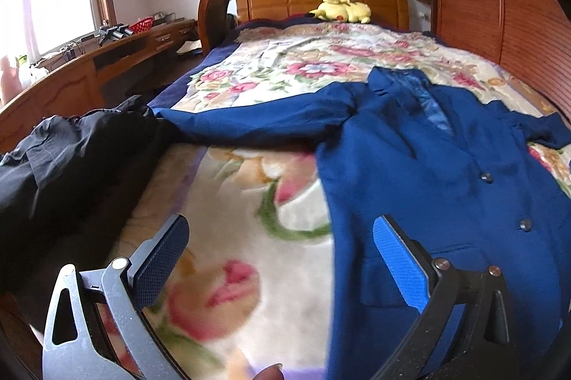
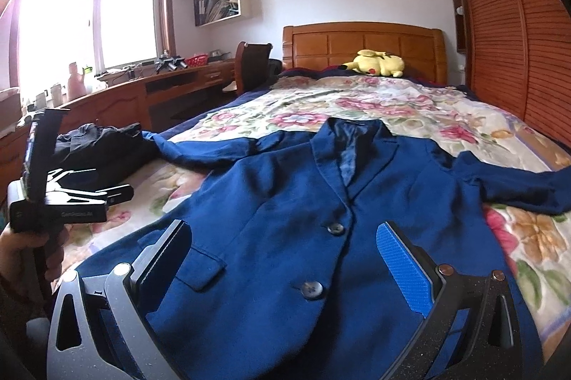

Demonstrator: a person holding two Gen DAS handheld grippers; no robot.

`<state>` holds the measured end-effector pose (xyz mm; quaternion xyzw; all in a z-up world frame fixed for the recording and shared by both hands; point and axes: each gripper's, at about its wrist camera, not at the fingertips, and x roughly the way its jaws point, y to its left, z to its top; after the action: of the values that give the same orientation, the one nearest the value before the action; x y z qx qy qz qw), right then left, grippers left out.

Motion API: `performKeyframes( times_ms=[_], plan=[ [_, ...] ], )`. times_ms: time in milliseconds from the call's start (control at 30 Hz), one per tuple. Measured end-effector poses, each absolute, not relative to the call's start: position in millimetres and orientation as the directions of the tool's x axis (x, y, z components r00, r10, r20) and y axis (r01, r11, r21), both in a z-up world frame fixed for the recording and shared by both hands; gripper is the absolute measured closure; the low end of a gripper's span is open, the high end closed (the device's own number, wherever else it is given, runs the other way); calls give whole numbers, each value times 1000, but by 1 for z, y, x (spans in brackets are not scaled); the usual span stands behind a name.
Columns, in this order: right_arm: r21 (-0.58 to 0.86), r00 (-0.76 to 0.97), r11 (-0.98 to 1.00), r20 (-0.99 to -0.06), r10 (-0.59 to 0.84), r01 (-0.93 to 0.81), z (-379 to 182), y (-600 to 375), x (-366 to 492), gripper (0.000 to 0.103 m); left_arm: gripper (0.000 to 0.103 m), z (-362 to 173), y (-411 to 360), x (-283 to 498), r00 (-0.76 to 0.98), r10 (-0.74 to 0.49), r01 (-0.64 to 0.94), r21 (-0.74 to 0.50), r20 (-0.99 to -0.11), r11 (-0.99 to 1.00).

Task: Fold large clothes
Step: 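Move the left gripper to the nearest jacket sleeve and grasp its cuff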

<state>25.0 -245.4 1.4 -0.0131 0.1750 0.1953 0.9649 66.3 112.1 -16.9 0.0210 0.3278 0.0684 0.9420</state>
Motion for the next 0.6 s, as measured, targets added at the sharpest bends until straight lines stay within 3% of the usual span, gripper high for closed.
performKeyframes(
  times_ms=[600],
  plan=[
    [-10,790,874,-434,433,-485,25,-211,99,0,0,-25,155,158,716,89,-122,1,-692,993]
  ],
)
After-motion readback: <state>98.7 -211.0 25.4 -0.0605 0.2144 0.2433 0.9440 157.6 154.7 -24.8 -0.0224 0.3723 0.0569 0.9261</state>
